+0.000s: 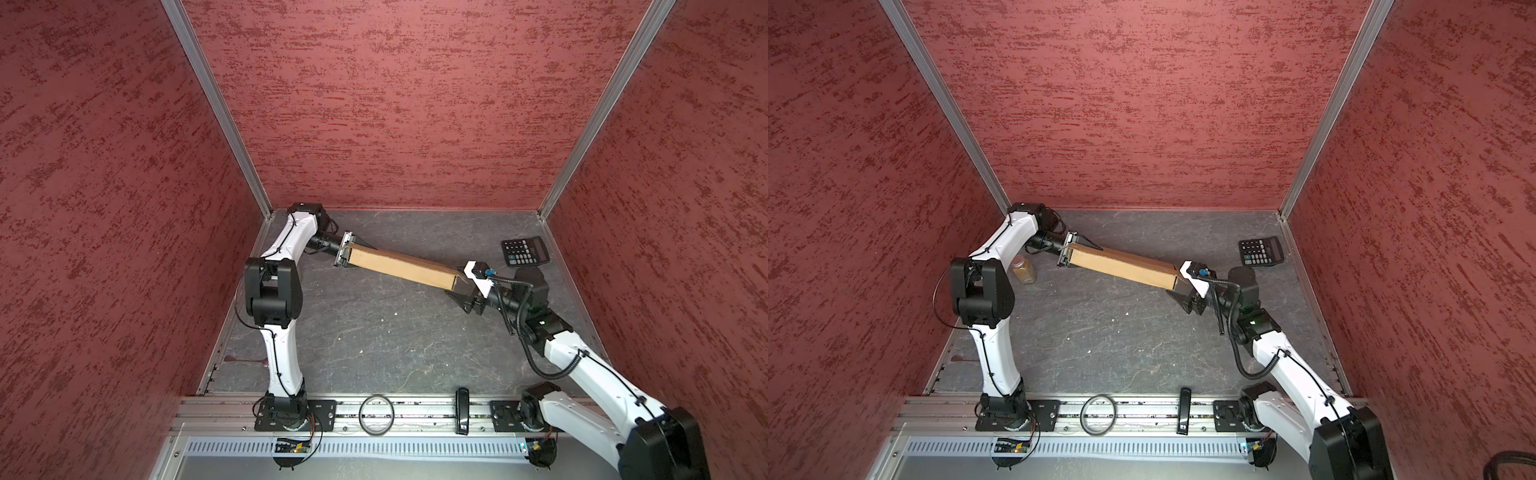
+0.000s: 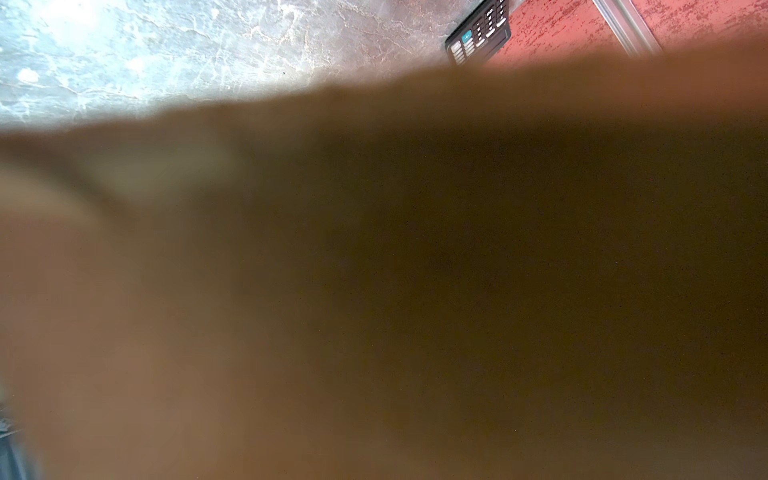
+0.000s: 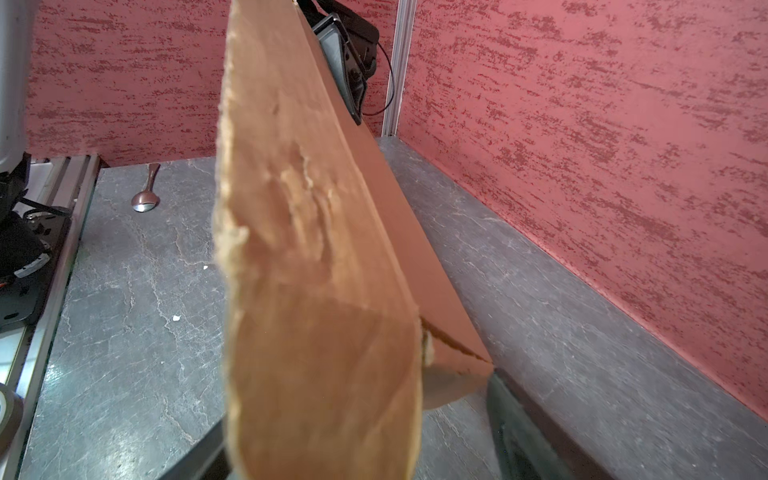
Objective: Fold the paper box
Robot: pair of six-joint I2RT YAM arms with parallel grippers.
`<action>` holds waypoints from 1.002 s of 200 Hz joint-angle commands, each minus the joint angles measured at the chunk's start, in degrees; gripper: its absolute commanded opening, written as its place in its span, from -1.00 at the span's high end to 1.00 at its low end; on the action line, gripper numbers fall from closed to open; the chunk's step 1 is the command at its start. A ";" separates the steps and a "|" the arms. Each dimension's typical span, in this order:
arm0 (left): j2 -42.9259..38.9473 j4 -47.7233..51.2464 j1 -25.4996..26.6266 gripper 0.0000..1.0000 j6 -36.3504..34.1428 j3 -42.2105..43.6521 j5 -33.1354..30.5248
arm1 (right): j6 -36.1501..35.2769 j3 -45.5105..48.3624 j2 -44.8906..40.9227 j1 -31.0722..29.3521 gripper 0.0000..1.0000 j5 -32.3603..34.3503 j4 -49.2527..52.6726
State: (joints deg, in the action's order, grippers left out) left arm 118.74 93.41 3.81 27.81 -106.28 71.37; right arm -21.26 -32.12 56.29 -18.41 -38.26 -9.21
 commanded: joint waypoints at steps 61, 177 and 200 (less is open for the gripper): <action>-1.00 10.47 1.11 0.26 -0.93 3.22 1.93 | -5.67 -2.69 1.89 -3.51 -0.56 3.52 -1.76; -1.93 10.39 1.37 0.30 -0.74 4.27 1.76 | -6.20 -2.07 3.25 -3.93 -0.48 3.02 -7.53; -2.18 10.44 1.58 0.31 -0.80 4.93 1.77 | -5.91 -2.32 3.69 -4.07 -0.46 2.03 -7.84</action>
State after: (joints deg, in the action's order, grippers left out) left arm 118.69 93.60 4.75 27.79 -102.06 73.06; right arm -26.39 -33.39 59.51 -22.11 -34.96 -13.74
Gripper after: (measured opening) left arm 0.502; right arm 0.732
